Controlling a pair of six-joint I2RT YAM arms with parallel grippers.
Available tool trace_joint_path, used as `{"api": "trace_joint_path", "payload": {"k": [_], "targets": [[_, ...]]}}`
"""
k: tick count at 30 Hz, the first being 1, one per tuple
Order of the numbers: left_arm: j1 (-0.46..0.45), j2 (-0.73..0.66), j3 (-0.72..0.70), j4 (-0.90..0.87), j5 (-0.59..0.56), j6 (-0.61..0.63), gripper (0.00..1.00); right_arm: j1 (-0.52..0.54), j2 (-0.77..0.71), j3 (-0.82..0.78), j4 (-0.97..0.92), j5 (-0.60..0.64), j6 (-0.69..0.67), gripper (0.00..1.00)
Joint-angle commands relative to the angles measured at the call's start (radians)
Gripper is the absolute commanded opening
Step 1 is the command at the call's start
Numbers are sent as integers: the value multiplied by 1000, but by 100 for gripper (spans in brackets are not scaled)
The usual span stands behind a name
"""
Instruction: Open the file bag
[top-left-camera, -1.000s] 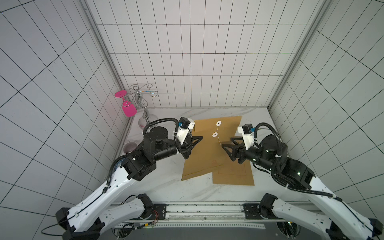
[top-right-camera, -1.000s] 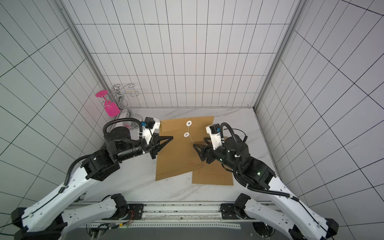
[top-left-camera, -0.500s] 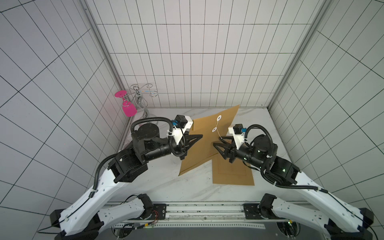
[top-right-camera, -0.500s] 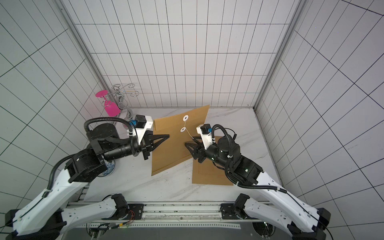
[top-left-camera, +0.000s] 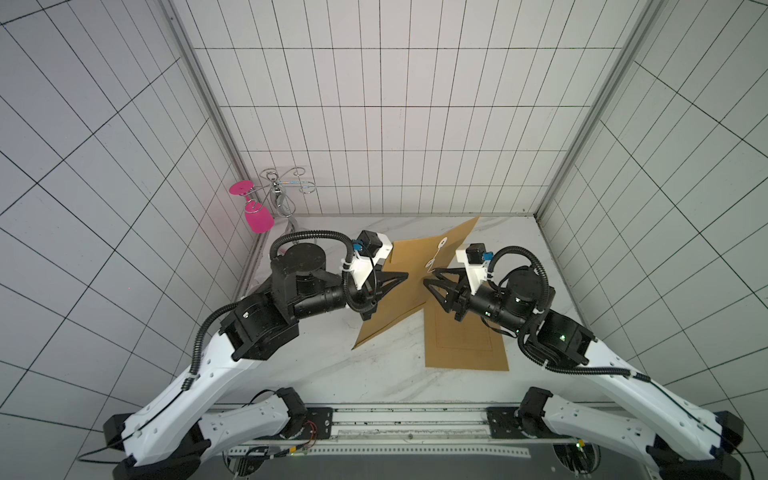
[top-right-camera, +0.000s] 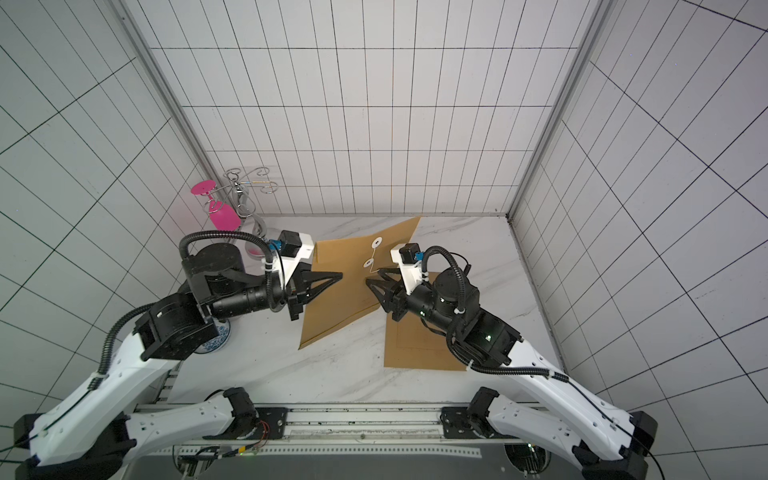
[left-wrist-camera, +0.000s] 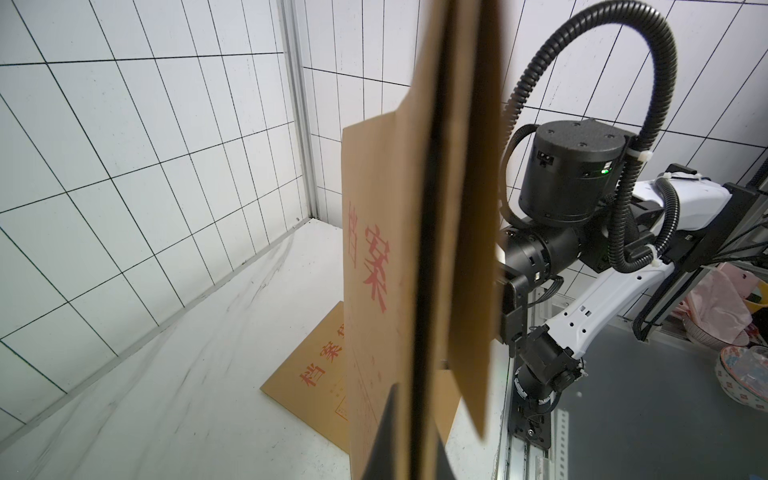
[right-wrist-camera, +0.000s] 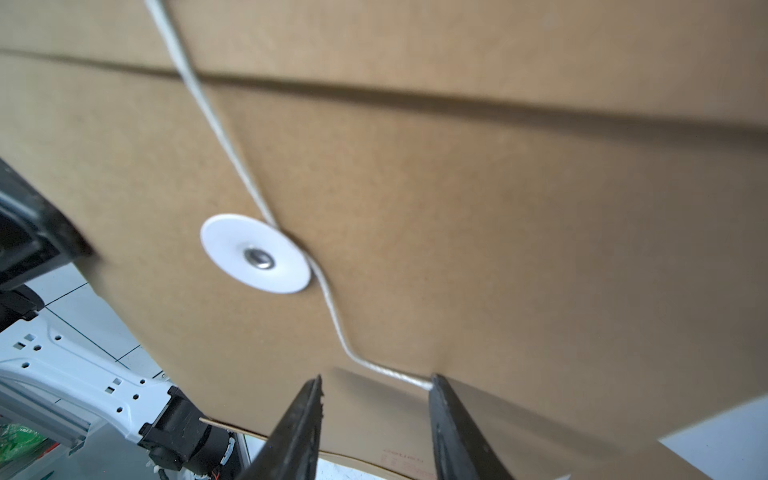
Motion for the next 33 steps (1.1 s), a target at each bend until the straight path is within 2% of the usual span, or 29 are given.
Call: {"api": "trace_joint_path", "payload": {"k": [1, 2, 6, 8, 10, 13, 17, 22, 25, 30, 33], "targets": [[-5, -8, 29, 0, -25, 18, 0, 7, -25, 31, 44, 58, -31, 42], [-6, -11, 32, 2, -44, 19, 0, 7, -33, 30, 34, 73, -41, 43], [-5, -30, 34, 17, -91, 34, 0, 4, -88, 17, -4, 104, -58, 59], [-4, -23, 46, 8, -86, 38, 0, 1, -101, 14, -4, 78, -55, 67], [-5, -10, 58, -3, -75, 41, 0, -1, -84, 39, -23, 30, -54, 71], [-4, 2, 66, -11, -45, 39, 0, 0, -21, 93, -58, -31, -63, 71], [-7, 5, 86, -13, -30, 38, 0, 0, 21, 112, -54, -53, -69, 69], [-6, 24, 119, -36, 17, 45, 0, 0, 46, 118, -26, -95, -56, 57], [-8, 39, 131, -66, 16, 56, 0, 0, 42, 115, -5, -80, -55, 54], [-10, 27, 128, -64, -9, 58, 0, -1, 18, 103, 5, -21, -74, 54], [-10, 23, 132, -65, -14, 63, 0, -3, -22, 75, 7, 26, -82, 63]]}}
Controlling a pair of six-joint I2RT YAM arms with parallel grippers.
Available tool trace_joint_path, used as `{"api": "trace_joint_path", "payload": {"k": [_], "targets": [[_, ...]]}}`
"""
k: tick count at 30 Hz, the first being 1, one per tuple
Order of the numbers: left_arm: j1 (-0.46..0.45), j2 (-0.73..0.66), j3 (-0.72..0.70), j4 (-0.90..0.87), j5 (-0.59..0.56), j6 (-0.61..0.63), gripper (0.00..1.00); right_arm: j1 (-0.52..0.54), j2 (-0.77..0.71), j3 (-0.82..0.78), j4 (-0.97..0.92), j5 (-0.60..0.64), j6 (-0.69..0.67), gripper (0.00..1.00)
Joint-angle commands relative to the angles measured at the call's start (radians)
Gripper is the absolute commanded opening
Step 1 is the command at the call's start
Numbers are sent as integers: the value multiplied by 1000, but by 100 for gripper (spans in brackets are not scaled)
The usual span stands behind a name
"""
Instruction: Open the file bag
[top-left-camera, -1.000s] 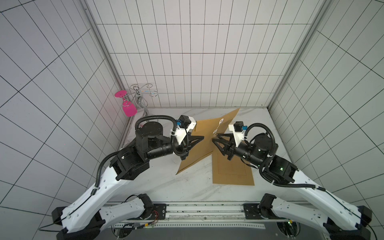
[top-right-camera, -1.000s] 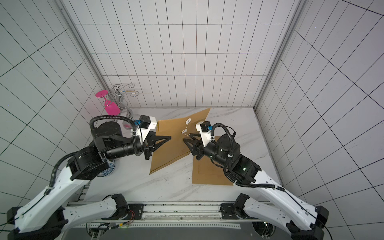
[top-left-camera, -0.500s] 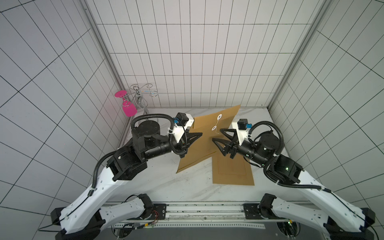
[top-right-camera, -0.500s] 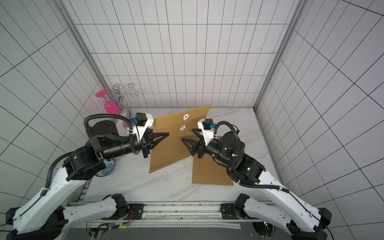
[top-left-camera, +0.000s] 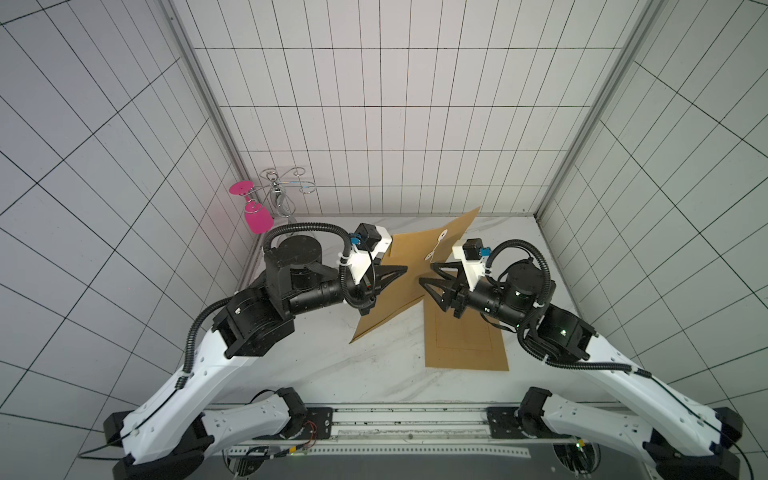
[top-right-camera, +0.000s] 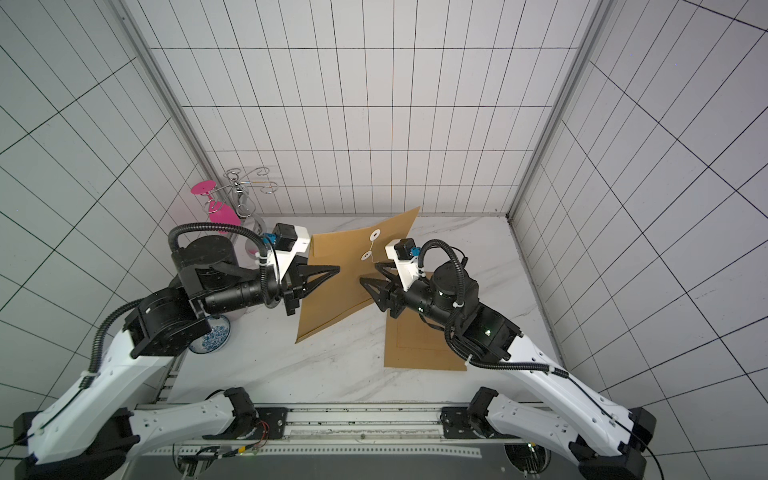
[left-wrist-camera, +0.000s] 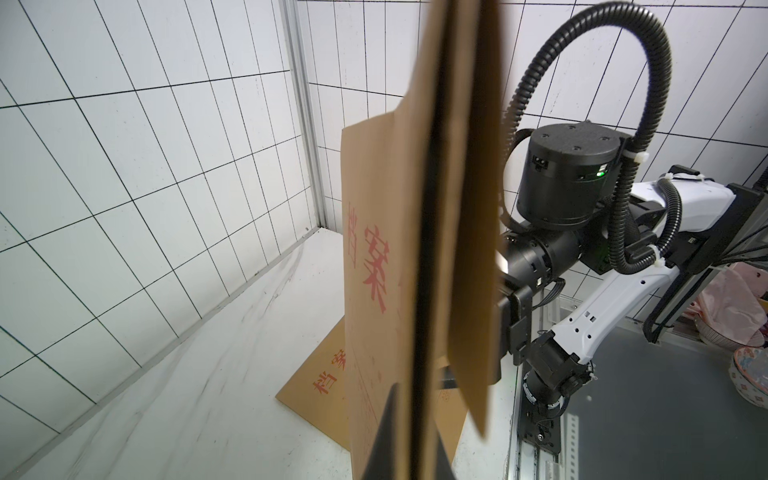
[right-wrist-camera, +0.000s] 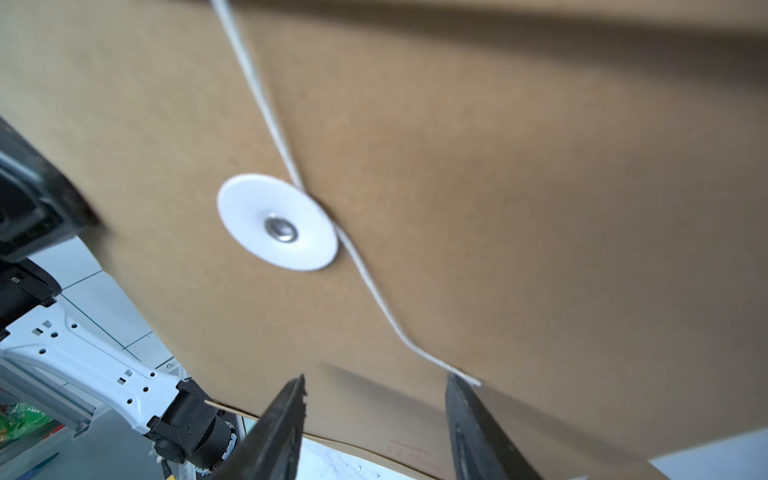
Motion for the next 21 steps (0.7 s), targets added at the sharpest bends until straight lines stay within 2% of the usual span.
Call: {"api": "trace_joint_path", "payload": {"k": [1, 7, 10, 14, 17, 21], "targets": [[-7, -12, 30, -1, 12, 24, 0, -3, -58, -3, 45, 54, -26, 65], [-6, -2, 31, 4, 20, 18, 0, -4, -40, 37, 26, 11, -28, 65], [-6, -7, 28, 14, -74, 22, 0, -4, -56, 56, 2, -8, -29, 65], [-7, -19, 23, 39, -160, 52, 0, -4, -156, 38, -26, -11, -11, 68], [-6, -4, 30, 39, -161, 60, 0, -4, -209, 21, -57, 8, -4, 70], [-8, 9, 25, 44, -142, 61, 0, -7, -188, 30, -91, 37, -27, 68]]}}
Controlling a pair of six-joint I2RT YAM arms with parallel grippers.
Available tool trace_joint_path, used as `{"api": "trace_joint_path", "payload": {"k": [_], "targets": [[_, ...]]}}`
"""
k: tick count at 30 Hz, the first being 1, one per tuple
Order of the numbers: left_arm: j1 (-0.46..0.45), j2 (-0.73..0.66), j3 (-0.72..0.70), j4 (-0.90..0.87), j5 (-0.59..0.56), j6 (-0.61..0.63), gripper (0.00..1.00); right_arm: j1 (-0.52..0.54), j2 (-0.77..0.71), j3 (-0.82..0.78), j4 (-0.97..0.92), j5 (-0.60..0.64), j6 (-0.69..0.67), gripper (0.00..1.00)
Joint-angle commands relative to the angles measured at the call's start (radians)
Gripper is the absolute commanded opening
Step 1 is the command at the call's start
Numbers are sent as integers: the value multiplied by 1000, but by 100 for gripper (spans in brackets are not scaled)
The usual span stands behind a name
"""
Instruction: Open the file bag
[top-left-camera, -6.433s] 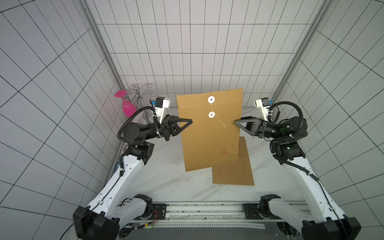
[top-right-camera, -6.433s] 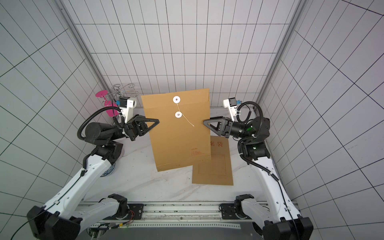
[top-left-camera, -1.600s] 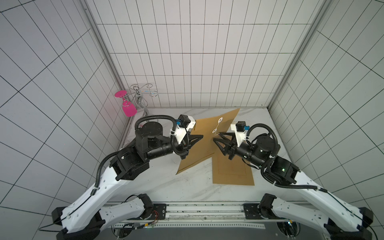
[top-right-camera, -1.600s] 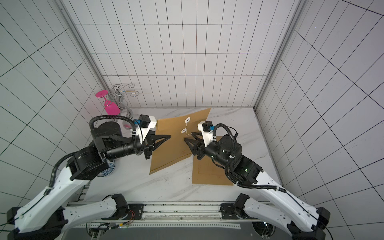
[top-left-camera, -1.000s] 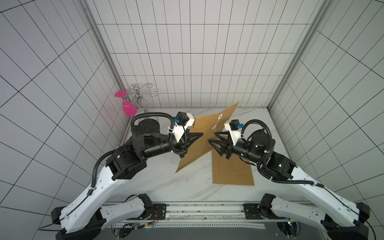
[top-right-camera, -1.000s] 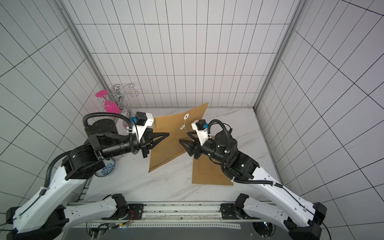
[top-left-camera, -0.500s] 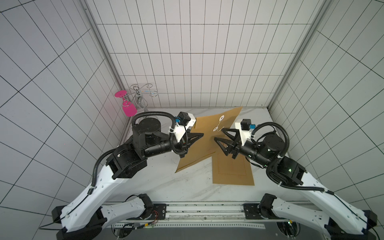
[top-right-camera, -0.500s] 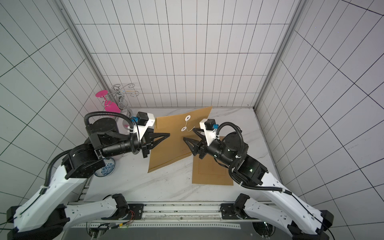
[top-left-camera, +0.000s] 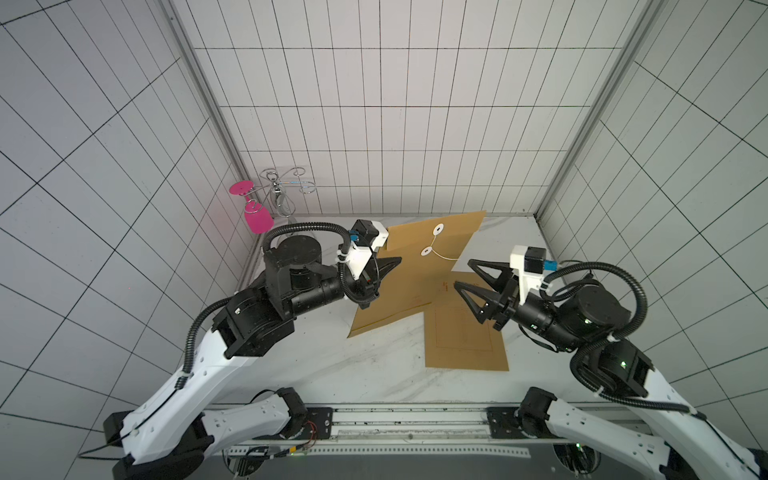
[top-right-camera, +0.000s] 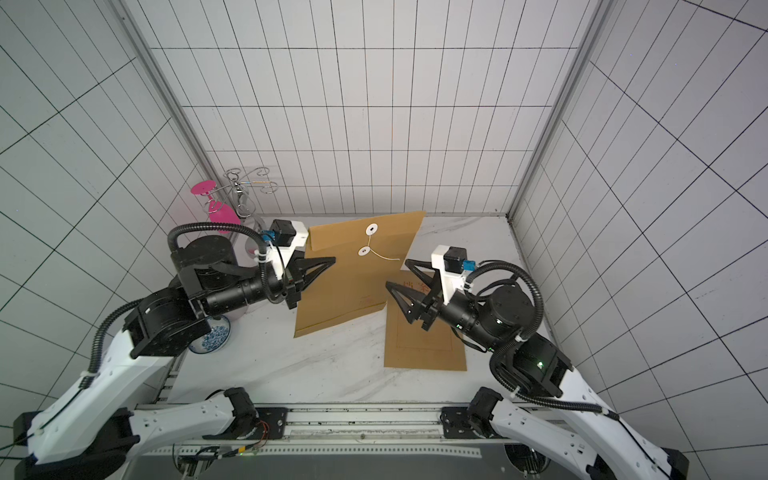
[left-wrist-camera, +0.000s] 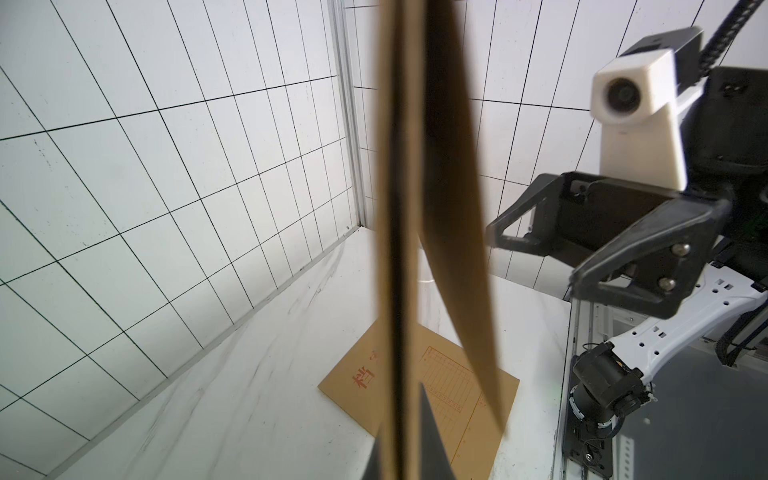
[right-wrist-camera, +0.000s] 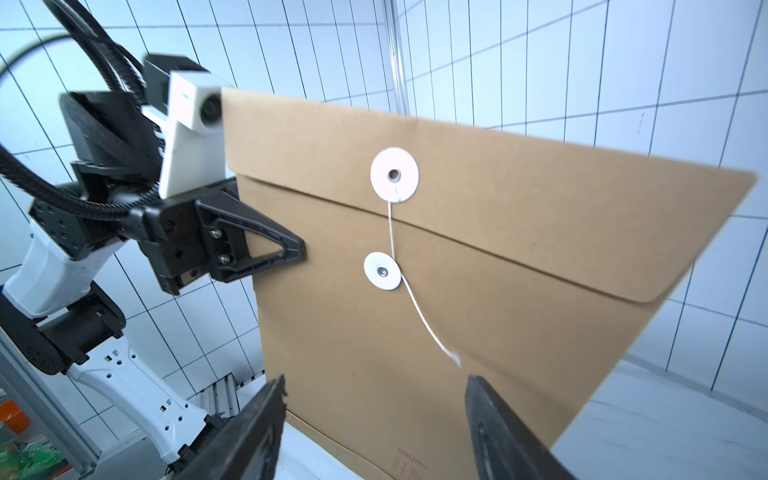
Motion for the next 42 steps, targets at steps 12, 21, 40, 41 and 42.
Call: {"api": "trace_joint_path", "payload": {"k": [12, 21, 40, 41, 42], "targets": [[-10, 3, 67, 6, 85, 55, 0, -34, 209, 88, -5, -51, -45, 51], [-16, 26, 105, -32, 104, 54, 0, -33, 215, 85, 46, -49, -54, 41], [-16, 34, 98, -21, 101, 30, 0, -34, 159, 56, 101, -6, -37, 50], [-16, 33, 95, -19, 103, 27, 0, -34, 158, 55, 104, -1, -36, 53], [-16, 32, 91, -16, 106, 25, 0, -34, 159, 60, 103, -1, -36, 54]]}}
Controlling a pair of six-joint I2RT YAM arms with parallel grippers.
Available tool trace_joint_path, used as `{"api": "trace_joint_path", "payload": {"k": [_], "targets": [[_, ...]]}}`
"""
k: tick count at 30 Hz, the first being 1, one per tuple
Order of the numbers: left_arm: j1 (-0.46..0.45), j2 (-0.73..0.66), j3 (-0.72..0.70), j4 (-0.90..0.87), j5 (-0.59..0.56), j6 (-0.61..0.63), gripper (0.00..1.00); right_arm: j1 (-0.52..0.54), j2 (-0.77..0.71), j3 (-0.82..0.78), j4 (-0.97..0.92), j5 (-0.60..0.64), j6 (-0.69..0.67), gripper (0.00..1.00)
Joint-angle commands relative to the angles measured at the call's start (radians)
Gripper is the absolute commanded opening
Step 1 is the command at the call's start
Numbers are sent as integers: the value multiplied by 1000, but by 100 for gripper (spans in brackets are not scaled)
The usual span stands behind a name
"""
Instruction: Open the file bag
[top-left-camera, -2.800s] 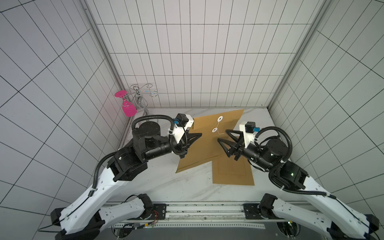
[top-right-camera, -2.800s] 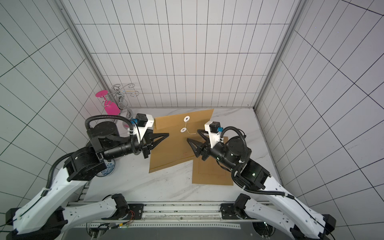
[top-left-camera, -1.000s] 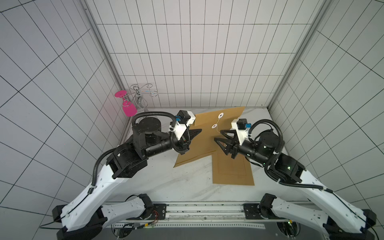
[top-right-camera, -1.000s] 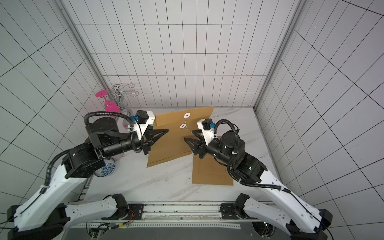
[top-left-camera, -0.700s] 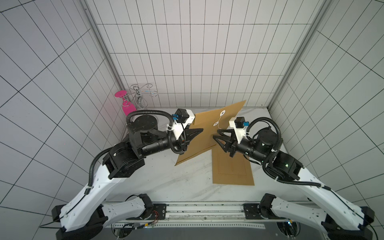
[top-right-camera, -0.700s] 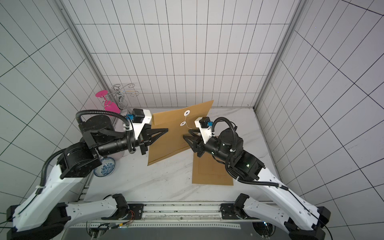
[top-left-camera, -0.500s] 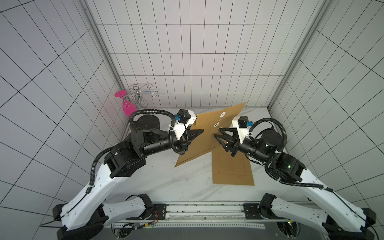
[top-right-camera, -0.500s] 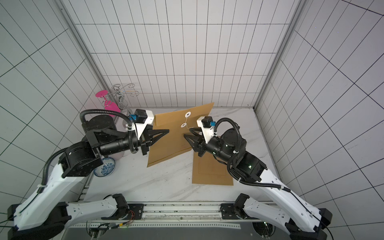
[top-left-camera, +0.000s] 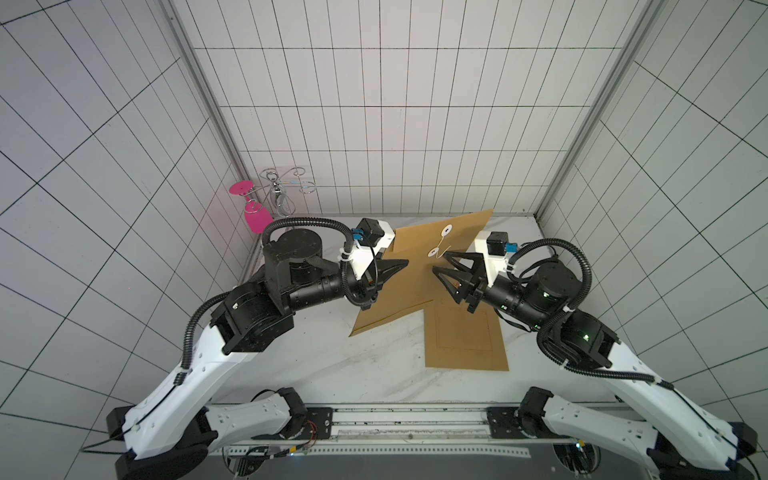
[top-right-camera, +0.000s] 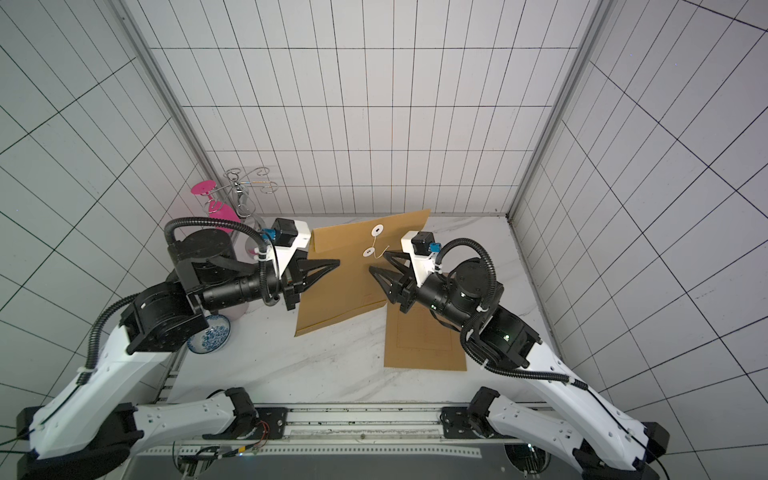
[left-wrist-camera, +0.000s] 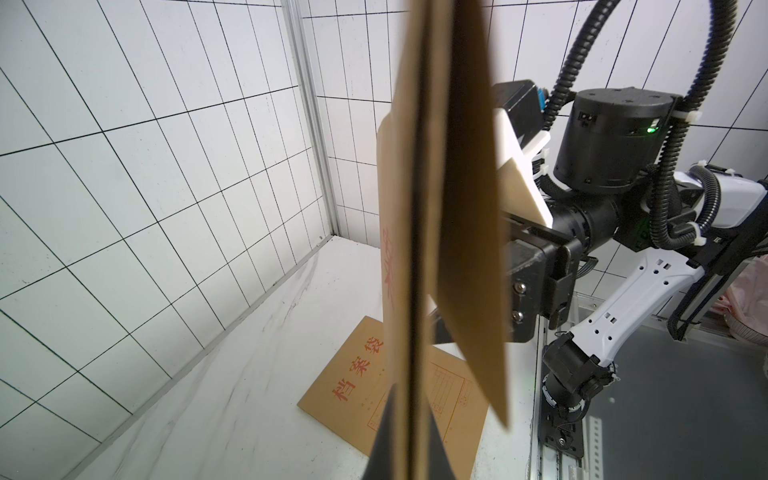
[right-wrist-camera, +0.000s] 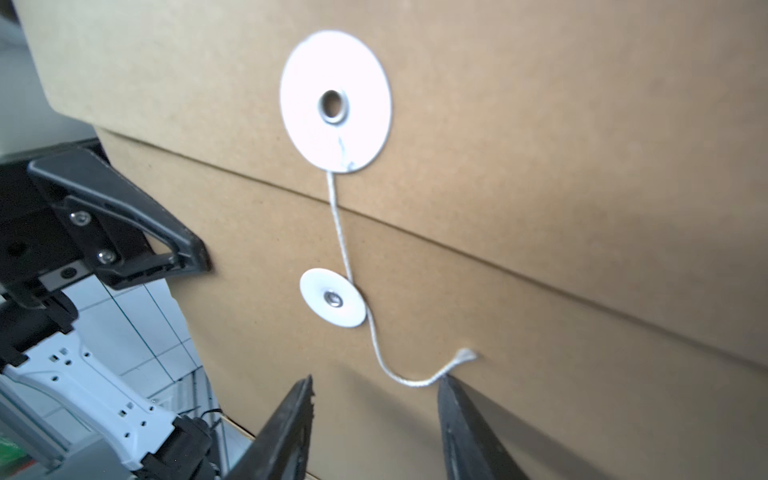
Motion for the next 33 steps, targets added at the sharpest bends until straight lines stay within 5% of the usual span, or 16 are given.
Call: {"api": "trace_joint_path", "payload": {"k": [1, 8, 17, 33], "targets": [[-5, -6, 6, 30, 12, -3, 0, -8, -16, 12, 43, 18, -5, 54], [-4, -6, -1, 33, -1, -6, 0, -8, -11, 16, 40, 35, -2, 53], [-8, -19, -26, 63, -144, 102, 0, -8, -155, -26, -77, 50, -12, 78], [-78, -5, 15, 31, -99, 115, 0, -8, 20, 56, -88, -7, -68, 60]]}}
